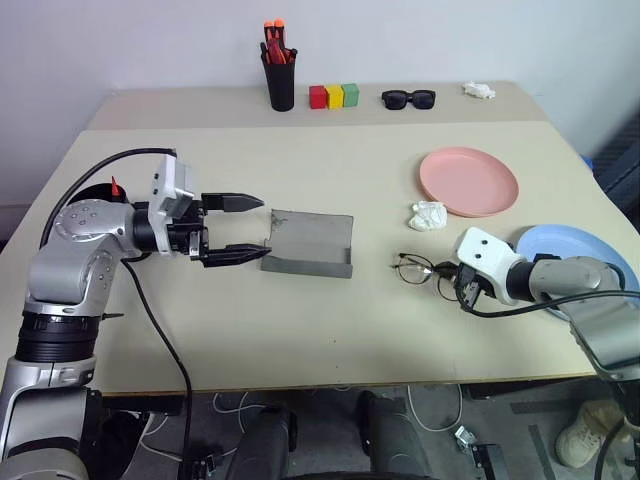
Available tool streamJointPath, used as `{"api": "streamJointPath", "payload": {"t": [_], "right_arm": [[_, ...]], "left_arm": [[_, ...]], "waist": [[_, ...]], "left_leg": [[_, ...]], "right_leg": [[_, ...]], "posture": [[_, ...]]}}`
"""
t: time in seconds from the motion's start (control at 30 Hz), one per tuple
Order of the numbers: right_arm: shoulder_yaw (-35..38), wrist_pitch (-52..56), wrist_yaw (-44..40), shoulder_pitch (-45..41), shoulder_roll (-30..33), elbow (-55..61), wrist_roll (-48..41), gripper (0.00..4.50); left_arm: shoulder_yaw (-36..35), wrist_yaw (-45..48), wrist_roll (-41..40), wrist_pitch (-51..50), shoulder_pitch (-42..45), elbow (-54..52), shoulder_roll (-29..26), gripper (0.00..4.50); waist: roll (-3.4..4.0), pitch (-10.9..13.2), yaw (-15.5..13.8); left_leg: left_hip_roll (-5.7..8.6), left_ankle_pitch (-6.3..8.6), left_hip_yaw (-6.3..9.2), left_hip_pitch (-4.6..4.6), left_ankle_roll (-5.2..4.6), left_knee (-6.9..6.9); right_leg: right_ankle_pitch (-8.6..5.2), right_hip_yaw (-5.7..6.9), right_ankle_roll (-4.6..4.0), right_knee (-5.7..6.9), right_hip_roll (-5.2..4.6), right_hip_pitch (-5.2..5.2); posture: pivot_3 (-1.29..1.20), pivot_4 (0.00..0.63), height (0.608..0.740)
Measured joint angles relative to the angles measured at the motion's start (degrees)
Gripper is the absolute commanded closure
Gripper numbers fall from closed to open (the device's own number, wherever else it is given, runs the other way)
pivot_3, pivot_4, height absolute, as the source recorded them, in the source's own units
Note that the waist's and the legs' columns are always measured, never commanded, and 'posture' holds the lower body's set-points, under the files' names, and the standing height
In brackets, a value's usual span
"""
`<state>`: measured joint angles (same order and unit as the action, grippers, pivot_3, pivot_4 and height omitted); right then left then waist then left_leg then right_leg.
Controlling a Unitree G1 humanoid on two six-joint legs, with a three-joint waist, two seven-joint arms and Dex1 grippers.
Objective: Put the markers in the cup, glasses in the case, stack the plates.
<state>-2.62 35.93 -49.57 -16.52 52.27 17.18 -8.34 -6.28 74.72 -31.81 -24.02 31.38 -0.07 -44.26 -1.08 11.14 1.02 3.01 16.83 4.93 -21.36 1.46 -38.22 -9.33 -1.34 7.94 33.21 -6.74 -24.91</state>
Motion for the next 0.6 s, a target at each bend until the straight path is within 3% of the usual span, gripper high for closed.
{"api": "streamJointPath", "payload": {"t": [0.1, 0.2, 0.47, 0.6], "right_arm": [[1.7, 2.7, 0.9, -4.7, -3.6, 1.9, -3.6, 4.43], [1.9, 5.1, 3.7, -11.0, -11.3, 3.8, -6.9, 4.43], [-5.1, 2.7, 10.5, -27.0, -27.5, -5.7, -6.0, 4.43], [-10.2, -0.5, 11.7, -27.8, -32.6, -9.2, -3.8, 4.43]], "left_arm": [[-1.9, -1.4, -1.0, -2.0, -0.2, -0.1, -1.2, 0.21], [-3.2, -2.4, -1.5, -4.0, -2.8, -0.9, -2.9, 0.21], [-3.6, -1.5, -4.4, -11.4, -8.0, -7.1, -7.5, 0.21], [-3.7, -2.8, -5.3, -12.6, -8.1, -7.6, -7.5, 0.21]], "waist": [[0.03, 0.0, 0.0], [0.03, 0.0, 0.1], [0.01, 0.0, 0.1], [0.0, 0.0, -0.1]], "left_leg": [[-0.01, 0.0, 0.03, 0.0, 0.0, 0.02], [-0.02, 0.0, 0.01, -0.01, 0.0, 0.04], [-0.01, -0.02, 0.06, -0.06, 0.04, 0.06], [0.02, -0.03, 0.07, -0.12, 0.06, 0.13]], "right_leg": [[0.0, 0.0, 0.0, 0.02, 0.0, -0.02], [0.01, 0.0, -0.01, 0.03, 0.02, -0.07], [0.02, 0.01, -0.03, 0.11, 0.02, -0.18], [0.02, 0.03, -0.04, 0.14, 0.01, -0.27]], "posture": [[0.0, 0.15, 0.74], [0.0, 0.15, 0.74], [0.0, 0.15, 0.74], [0.0, 0.15, 0.74]]}}
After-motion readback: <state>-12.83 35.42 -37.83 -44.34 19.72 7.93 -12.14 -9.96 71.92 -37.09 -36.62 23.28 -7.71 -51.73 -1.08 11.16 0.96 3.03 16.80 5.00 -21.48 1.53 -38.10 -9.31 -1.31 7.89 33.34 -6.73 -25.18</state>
